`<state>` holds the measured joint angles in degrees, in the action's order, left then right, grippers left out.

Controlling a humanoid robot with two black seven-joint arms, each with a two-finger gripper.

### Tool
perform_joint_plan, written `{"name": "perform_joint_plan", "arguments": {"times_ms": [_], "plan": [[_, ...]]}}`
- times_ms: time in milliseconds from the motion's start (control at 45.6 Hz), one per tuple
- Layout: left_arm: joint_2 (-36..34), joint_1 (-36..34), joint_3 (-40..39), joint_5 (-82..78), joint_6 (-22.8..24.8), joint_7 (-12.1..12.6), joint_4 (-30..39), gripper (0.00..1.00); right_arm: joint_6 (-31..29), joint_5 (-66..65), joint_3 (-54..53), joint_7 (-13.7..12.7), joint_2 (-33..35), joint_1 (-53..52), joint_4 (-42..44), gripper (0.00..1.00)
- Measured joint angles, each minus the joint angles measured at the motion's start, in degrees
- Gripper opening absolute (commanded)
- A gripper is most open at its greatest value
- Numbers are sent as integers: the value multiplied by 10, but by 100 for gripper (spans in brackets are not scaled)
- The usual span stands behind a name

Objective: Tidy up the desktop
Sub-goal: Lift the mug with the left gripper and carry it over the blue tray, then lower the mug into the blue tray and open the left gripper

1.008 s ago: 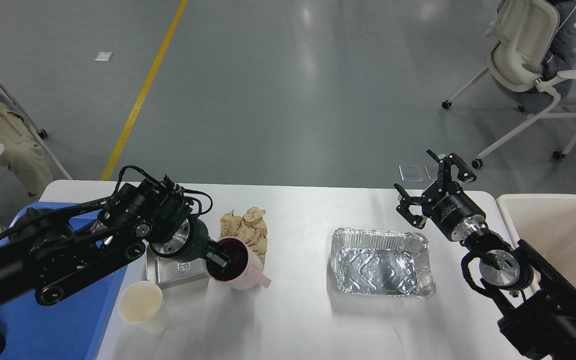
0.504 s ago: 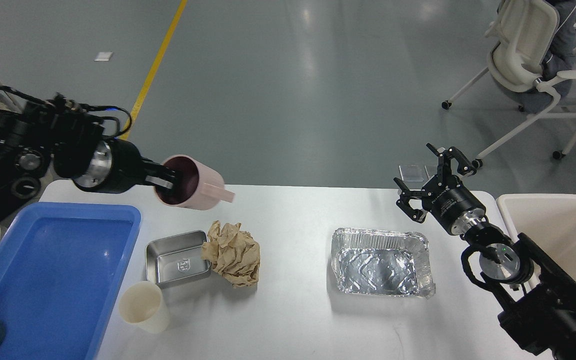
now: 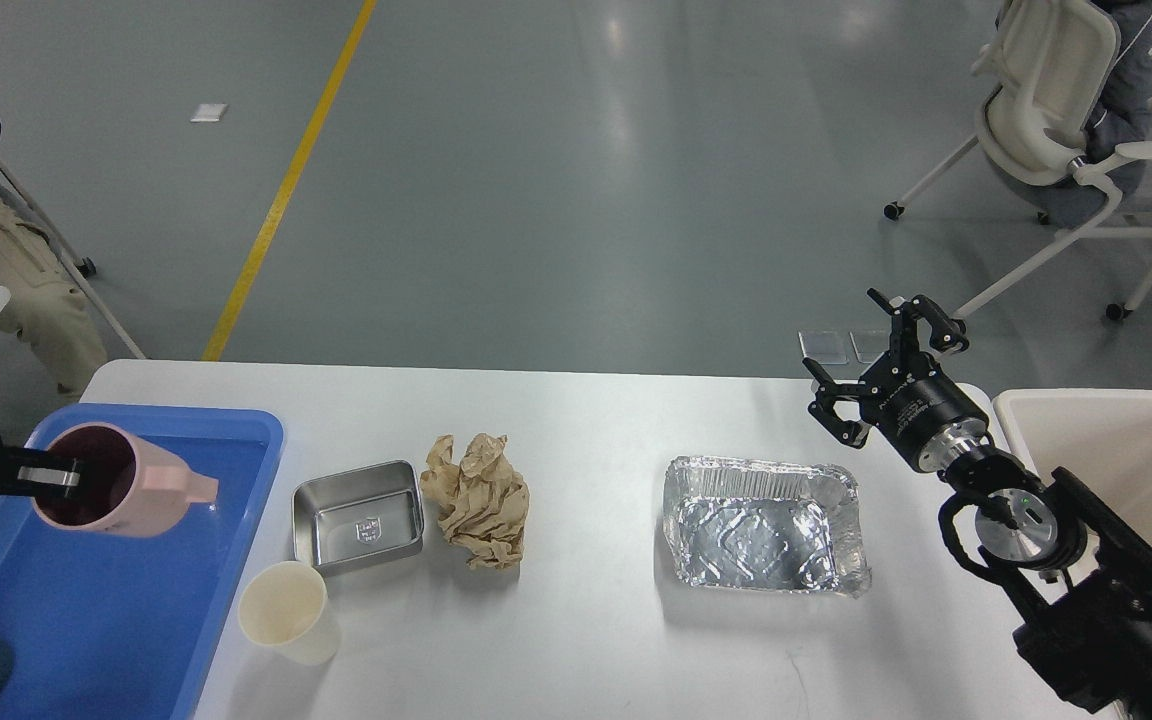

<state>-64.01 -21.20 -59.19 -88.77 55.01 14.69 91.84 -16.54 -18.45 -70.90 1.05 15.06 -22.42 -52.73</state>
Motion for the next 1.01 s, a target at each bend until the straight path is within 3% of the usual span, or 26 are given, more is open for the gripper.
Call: {"name": "perform_joint_plan", "arguments": {"times_ms": [482,679,1008], "plan": [[-63,149,5,-3,-49,-1,-9,0,-2,1,-5,0,19,1,0,100],[-45,173,12,-14,-89,-1,-26,0,-2,1,-8,0,20,2,1,100],[29,176,13,-57,-97,-1,-66,0,-2,1,-4,0,16,0,1,100]]}}
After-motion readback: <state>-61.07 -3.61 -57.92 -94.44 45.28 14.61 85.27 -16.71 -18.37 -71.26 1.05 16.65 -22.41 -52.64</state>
